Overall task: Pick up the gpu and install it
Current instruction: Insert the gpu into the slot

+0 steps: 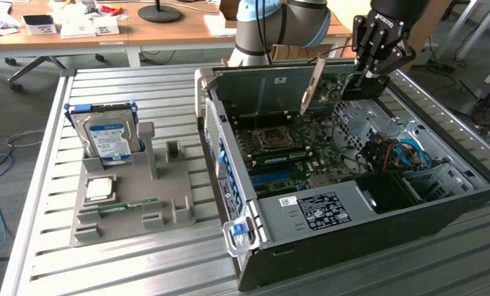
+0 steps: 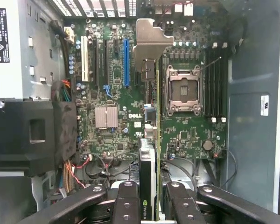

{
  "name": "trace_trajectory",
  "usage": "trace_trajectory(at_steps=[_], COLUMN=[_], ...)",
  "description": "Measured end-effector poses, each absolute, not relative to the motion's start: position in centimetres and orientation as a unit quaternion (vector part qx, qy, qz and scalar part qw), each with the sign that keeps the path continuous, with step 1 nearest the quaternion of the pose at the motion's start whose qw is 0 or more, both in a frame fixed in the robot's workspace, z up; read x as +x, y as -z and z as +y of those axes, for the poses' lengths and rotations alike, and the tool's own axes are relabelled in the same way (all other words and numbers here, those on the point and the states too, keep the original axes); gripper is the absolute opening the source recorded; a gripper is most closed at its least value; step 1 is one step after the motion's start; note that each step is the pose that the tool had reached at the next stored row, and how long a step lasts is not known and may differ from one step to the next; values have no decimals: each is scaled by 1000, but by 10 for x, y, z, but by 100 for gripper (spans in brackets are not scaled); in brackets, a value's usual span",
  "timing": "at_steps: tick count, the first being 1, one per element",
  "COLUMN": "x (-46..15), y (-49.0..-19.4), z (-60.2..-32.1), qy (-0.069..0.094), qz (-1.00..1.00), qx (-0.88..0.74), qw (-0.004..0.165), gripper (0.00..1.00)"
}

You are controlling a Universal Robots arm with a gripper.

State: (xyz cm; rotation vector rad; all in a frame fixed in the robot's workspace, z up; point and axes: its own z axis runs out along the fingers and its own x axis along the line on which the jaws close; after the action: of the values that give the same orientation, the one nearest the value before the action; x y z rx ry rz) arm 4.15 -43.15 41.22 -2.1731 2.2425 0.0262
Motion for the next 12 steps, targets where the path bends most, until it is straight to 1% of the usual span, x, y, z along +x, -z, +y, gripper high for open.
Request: trace_trajectory(at_steps=[12], x=[35], y=[-410], z=[-432], qy=[0], qz=[718], qx=[-696], qw=[18], gripper=[27])
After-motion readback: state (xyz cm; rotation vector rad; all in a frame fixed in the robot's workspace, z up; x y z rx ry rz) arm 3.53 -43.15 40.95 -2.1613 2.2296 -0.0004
